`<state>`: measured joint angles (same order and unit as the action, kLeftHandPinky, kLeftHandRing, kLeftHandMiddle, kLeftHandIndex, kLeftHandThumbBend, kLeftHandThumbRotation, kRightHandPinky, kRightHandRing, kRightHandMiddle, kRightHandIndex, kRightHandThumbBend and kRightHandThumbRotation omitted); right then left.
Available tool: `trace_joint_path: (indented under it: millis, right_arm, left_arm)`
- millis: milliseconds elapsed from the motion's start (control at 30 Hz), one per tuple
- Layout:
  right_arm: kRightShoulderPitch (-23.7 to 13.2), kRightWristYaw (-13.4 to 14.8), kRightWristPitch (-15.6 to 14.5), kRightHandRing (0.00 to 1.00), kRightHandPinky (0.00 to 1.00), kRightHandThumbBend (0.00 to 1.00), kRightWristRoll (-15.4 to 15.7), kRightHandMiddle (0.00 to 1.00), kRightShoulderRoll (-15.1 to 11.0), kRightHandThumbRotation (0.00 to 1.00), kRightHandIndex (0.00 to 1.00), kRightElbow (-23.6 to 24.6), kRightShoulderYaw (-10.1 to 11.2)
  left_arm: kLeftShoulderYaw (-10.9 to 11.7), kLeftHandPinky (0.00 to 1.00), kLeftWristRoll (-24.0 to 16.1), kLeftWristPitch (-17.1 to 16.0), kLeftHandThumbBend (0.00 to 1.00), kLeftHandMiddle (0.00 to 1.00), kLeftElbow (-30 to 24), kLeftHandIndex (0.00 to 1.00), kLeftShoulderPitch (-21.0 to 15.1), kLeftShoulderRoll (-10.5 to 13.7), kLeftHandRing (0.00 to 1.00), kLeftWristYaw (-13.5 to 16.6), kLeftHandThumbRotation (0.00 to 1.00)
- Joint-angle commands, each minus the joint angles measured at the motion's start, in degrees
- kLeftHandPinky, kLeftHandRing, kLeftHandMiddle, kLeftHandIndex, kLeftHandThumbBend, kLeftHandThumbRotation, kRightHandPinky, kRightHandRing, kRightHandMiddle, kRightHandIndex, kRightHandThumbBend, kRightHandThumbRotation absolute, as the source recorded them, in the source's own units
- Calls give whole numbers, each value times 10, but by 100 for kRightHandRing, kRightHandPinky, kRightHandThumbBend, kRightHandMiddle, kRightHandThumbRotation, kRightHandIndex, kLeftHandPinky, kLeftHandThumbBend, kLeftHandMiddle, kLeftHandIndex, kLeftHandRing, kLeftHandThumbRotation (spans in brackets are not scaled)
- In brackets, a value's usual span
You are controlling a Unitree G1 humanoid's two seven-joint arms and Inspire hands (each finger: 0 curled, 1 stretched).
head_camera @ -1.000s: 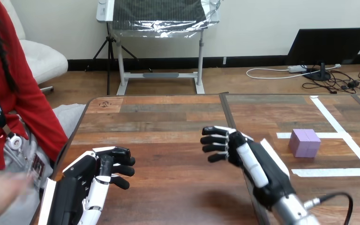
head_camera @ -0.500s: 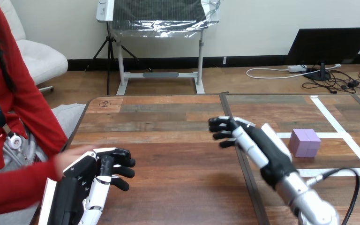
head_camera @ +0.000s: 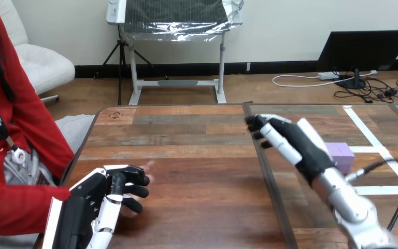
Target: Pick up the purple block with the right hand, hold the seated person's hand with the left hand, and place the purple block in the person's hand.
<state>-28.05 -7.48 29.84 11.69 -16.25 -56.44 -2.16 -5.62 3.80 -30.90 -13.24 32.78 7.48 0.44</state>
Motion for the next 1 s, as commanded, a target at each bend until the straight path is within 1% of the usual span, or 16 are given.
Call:
trace_joint_path:
  millis: [0, 67, 200, 367, 500, 567, 700, 767, 900, 967]
  right_arm:
    - [-208, 77, 9, 80, 74, 63, 57, 80, -40, 100, 80, -104, -24]
    - [-217, 79, 3, 81, 75, 63, 61, 81, -42, 99, 81, -113, -24]
    - [-240, 93, -18, 81, 75, 62, 81, 82, -48, 99, 81, -131, -32]
    - [-261, 100, -39, 82, 75, 62, 97, 84, -55, 98, 82, -147, -41]
    - [-279, 113, -63, 82, 75, 62, 120, 84, -64, 97, 83, -159, -57]
    - [-285, 117, -70, 82, 75, 63, 129, 84, -67, 96, 83, -164, -62]
    - [-301, 115, -90, 82, 75, 66, 145, 84, -74, 96, 84, -173, -72]
    - [-305, 114, -95, 83, 75, 67, 150, 85, -77, 96, 84, -176, -75]
    - [-318, 115, -115, 83, 75, 69, 173, 85, -85, 98, 85, -184, -92]
    - [-322, 115, -122, 83, 75, 70, 180, 86, -87, 99, 86, -187, -96]
  left_arm:
    - [23, 41, -15, -13, 20, 58, -17, 55, -61, -12, 54, 4, 71]
    - [23, 42, -15, -13, 19, 58, -17, 55, -62, -12, 54, 4, 72]
    - [22, 42, -11, -10, 19, 58, -18, 55, -61, -10, 55, 2, 72]
    - [21, 43, -12, -10, 18, 58, -18, 55, -62, -9, 55, 2, 72]
    - [20, 43, -16, -11, 16, 58, -18, 55, -61, -10, 55, 3, 72]
    - [20, 43, -16, -11, 14, 58, -19, 56, -62, -9, 55, 2, 72]
    - [19, 44, -16, -11, 13, 58, -18, 56, -63, -11, 55, 3, 72]
    - [19, 44, -15, -11, 13, 58, -18, 55, -63, -11, 55, 3, 72]
    - [19, 44, -14, -16, 13, 57, -14, 55, -66, -10, 55, 1, 72]
    - [19, 44, -14, -14, 13, 57, -15, 55, -65, -10, 55, 2, 72]
